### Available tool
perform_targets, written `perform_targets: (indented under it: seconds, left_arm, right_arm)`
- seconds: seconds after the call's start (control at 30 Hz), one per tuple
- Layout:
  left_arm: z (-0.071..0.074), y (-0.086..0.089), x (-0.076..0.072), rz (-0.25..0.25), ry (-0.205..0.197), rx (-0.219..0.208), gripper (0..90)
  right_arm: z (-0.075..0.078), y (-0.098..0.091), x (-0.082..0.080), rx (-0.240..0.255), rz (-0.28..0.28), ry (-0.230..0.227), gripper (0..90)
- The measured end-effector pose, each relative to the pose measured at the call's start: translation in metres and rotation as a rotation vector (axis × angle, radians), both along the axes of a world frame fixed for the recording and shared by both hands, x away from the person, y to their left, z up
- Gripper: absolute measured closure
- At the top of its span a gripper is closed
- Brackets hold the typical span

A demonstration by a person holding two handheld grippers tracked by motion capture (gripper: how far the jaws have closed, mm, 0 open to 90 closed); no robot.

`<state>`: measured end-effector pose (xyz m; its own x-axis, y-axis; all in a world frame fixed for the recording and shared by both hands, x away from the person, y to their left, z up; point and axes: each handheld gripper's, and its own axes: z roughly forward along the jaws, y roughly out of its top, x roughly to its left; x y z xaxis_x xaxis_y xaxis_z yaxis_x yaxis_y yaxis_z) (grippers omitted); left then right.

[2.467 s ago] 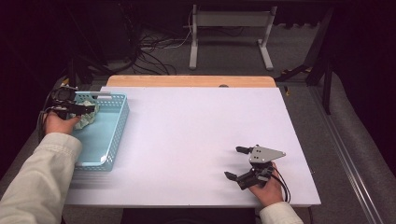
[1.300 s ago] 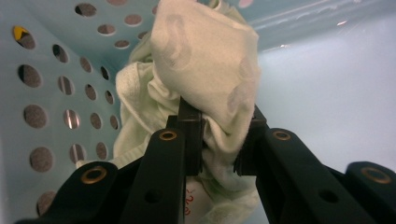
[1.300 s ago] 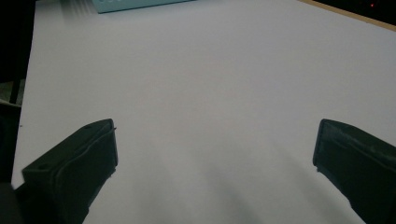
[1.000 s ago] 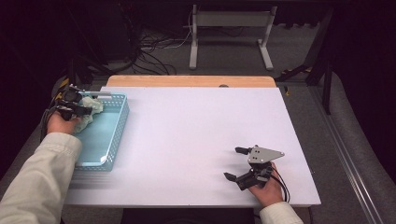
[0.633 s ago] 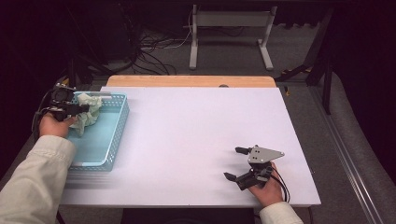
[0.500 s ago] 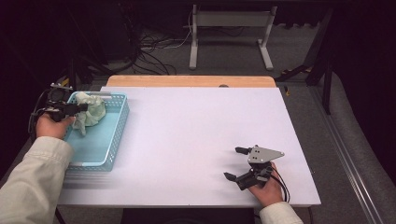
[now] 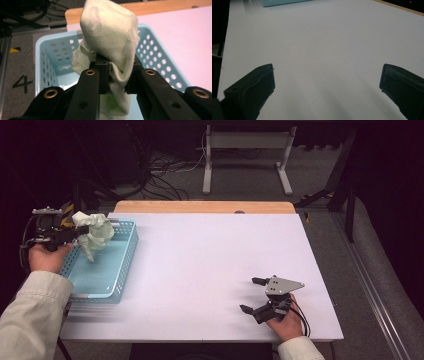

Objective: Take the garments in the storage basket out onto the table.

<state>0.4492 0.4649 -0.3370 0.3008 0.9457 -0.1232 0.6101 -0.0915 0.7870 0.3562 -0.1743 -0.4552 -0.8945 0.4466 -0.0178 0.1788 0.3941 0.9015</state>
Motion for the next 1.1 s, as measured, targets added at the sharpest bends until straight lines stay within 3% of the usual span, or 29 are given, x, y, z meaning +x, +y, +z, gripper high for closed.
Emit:
perform_targets:
  seconds: [0.63,1.1]
  left_arm:
    - [0.032,-0.020,-0.031,-0.060,-0.194,-0.106,77.8]
    - [0.050,-0.043,-0.052,-0.144,-0.279,-0.136,77.8]
  right_arm:
    - [0.000,0.000,0.000,0.000,0.001,-0.002,0.4]
    - [0.000,0.000,0.000,-0.002,-0.001,-0.002,0.4]
